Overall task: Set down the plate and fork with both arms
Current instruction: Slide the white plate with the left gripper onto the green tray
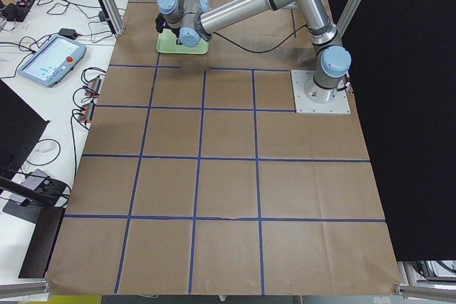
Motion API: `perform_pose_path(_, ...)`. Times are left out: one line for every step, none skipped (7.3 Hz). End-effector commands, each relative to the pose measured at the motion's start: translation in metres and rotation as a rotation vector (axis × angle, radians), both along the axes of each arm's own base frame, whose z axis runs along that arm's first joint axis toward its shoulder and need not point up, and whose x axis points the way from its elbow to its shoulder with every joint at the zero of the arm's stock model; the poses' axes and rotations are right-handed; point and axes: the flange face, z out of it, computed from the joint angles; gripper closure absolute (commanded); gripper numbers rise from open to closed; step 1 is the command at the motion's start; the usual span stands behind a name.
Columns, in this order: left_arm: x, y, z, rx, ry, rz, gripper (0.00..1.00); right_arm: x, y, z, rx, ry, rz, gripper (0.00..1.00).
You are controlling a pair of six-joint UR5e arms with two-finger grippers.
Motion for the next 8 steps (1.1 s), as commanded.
perform_pose_path(-0.006,-0.013,-0.009,0.023,-0.004,-0.006,0.99,0.0,0.0,0.0,0.001,0.0,0.0,0.0)
perform_pose_path(-0.007,-0.015,-0.003,0.029,-0.005,-0.008,0.98,0.0,0.0,0.0,0.001,0.0,0.002,0.0)
perform_pose_path(-0.008,-0.015,-0.003,0.036,-0.005,-0.01,0.96,0.0,0.0,0.0,0.001,0.0,0.002,0.0)
perform_pose_path(-0.007,-0.014,-0.006,0.042,-0.015,-0.01,0.94,0.0,0.0,0.0,0.001,0.001,0.003,0.0)
perform_pose_path(-0.014,-0.013,-0.018,0.058,-0.019,-0.02,0.94,0.0,0.0,0.0,0.0,0.001,0.003,0.0)
perform_pose_path(-0.017,-0.013,-0.021,0.06,-0.02,-0.024,0.93,0.0,0.0,0.0,0.001,0.001,0.006,0.0)
perform_pose_path(-0.018,-0.013,-0.021,0.06,-0.02,-0.026,0.92,0.0,0.0,0.0,0.001,0.001,0.008,0.0)
perform_pose_path(-0.018,-0.013,-0.021,0.06,-0.023,-0.026,0.71,0.0,0.0,0.0,0.002,0.001,0.009,0.0)
